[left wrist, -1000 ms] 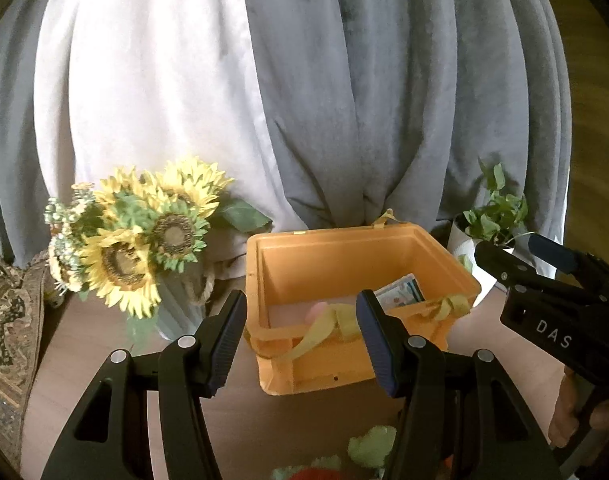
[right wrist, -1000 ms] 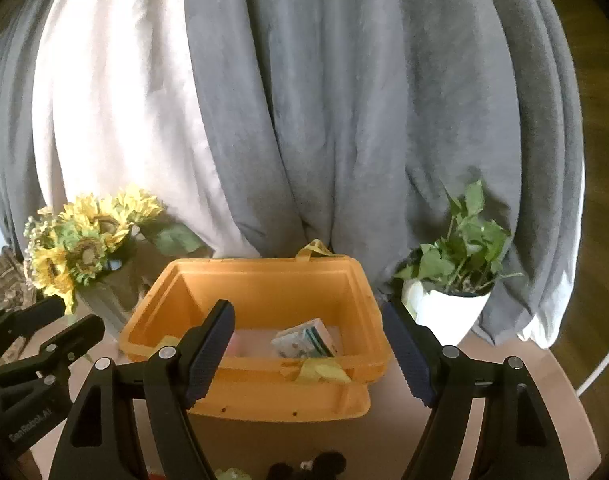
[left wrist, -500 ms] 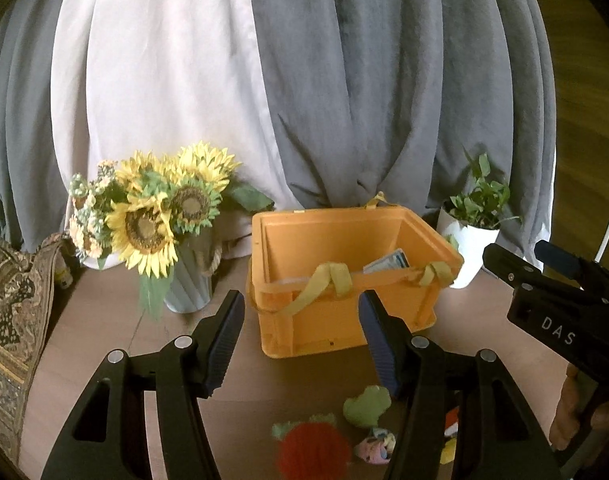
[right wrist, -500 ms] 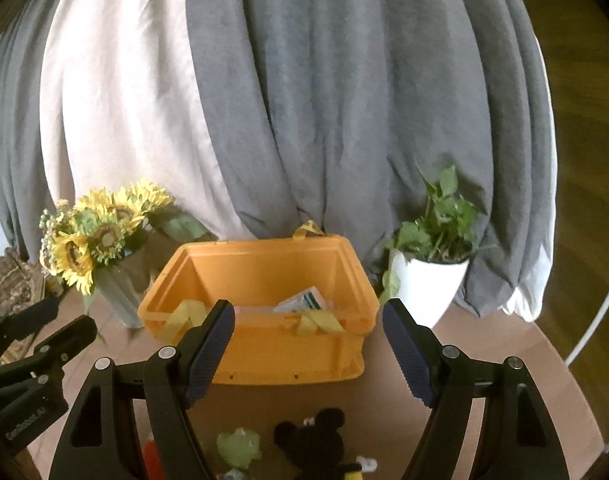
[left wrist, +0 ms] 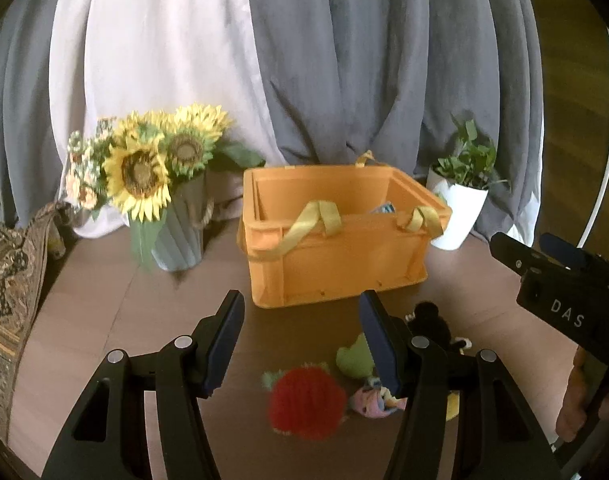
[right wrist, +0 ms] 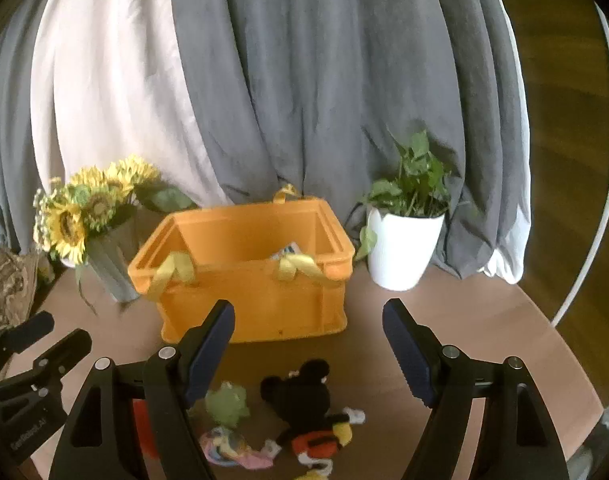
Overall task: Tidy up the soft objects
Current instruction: 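Withdraw both tools from the crate and lower them toward the plush toys, then grasp the red pompom with the left tool while the right tool grasps the Mickey plush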
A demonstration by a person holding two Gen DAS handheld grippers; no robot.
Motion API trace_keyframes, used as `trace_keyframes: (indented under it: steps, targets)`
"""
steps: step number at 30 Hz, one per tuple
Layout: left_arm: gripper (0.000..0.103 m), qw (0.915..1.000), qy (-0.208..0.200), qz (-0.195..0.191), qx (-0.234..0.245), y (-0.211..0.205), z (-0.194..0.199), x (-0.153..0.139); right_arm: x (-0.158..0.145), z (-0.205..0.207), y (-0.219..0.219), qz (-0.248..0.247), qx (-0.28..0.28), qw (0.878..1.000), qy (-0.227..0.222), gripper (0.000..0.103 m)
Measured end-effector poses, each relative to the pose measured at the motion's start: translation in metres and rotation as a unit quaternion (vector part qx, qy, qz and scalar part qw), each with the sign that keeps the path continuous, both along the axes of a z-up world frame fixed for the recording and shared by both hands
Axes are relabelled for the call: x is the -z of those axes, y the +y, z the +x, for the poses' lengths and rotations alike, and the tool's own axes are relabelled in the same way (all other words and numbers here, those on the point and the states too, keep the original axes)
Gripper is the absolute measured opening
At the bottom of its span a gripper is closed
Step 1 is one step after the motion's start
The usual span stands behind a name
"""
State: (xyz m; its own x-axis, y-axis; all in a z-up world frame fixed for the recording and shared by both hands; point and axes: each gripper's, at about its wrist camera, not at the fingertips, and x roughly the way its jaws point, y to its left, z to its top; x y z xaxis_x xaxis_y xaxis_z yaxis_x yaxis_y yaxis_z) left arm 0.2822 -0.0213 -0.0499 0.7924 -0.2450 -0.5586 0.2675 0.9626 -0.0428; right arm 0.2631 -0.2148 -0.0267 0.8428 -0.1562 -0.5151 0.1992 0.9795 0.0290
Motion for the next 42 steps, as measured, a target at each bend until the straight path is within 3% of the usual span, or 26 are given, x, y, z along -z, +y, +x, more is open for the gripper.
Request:
trace_keyframes:
  steps: [17,42]
  targets:
    - [0.061,0.9988,0.043,0.025,0.002,-0.003,-0.015,0.040,0.050,-0.012,0.001,0.028,-0.013,0.997,0.070,0.077]
    - [0.064,0.9900,0.137,0.033,-0.010,-0.009,0.016,0.104,0.119,0.014,-0.002,0.052,-0.014,0.983,0.174,0.077]
